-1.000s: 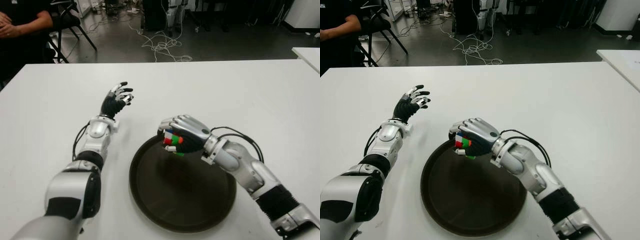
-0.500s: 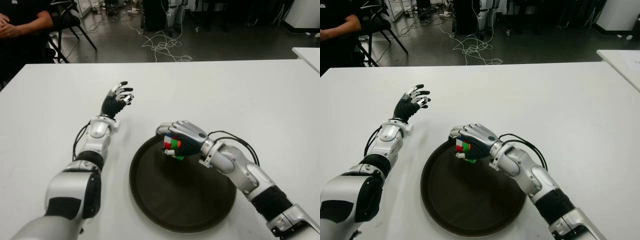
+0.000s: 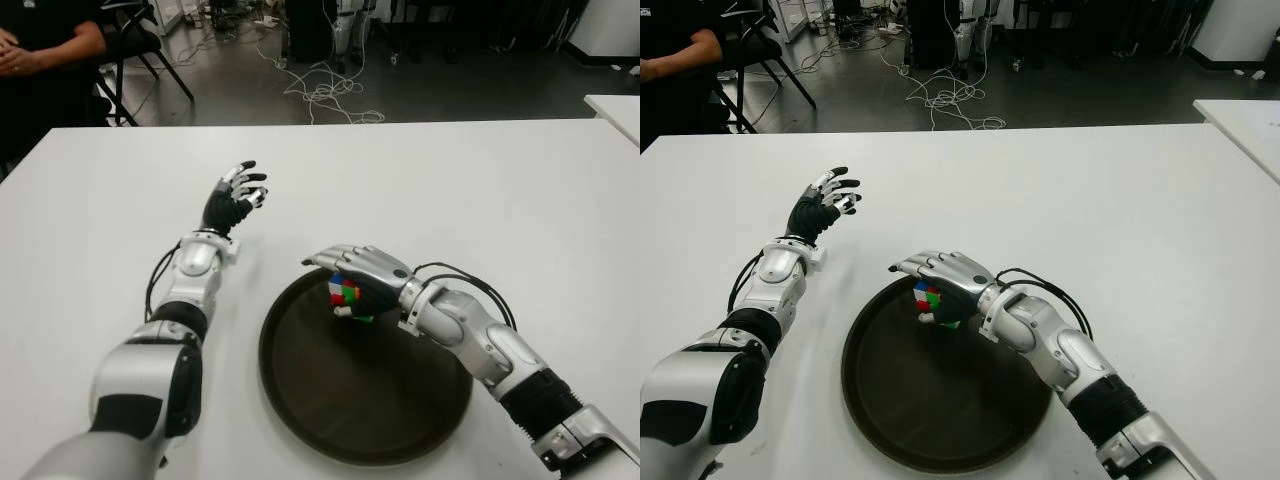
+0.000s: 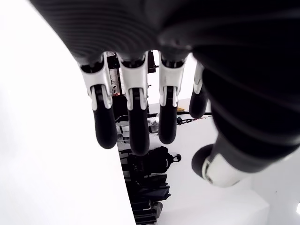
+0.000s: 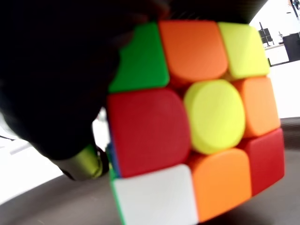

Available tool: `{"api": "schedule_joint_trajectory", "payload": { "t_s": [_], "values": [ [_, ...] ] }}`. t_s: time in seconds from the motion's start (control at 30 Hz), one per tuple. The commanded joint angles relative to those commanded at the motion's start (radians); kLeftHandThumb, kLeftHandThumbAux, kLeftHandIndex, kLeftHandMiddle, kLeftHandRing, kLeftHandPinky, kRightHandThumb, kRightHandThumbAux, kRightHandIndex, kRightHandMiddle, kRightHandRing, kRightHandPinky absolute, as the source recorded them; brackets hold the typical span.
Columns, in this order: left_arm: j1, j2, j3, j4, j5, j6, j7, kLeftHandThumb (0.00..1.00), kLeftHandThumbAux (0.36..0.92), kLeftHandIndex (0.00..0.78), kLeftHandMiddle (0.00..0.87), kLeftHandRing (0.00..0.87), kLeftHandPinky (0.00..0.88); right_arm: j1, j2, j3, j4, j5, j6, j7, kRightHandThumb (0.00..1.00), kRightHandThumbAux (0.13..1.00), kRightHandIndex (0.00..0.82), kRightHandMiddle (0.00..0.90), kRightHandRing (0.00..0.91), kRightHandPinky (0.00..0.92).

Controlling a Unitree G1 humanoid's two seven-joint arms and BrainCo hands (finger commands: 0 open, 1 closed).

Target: Pick up the Rubik's Cube and put it in the plate

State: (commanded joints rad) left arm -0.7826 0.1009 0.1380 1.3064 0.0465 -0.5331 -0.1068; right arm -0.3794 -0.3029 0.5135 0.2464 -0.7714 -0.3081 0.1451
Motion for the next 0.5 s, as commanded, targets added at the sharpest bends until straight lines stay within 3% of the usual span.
{"api": "schedule_joint_trajectory", "payload": {
  "t_s": [0.5],
  "values": [
    [-0.001,-0.003,0.004,0.001,-0.004,0.003,0.001,0.256,0.736,0.160,0.257,0.287,0.334,-0.021,0.000,0.005,0.043,-0.029,0.004,-0.039,0.000,0.758,0.000,0.000,0.000,0.000]
  ]
}}
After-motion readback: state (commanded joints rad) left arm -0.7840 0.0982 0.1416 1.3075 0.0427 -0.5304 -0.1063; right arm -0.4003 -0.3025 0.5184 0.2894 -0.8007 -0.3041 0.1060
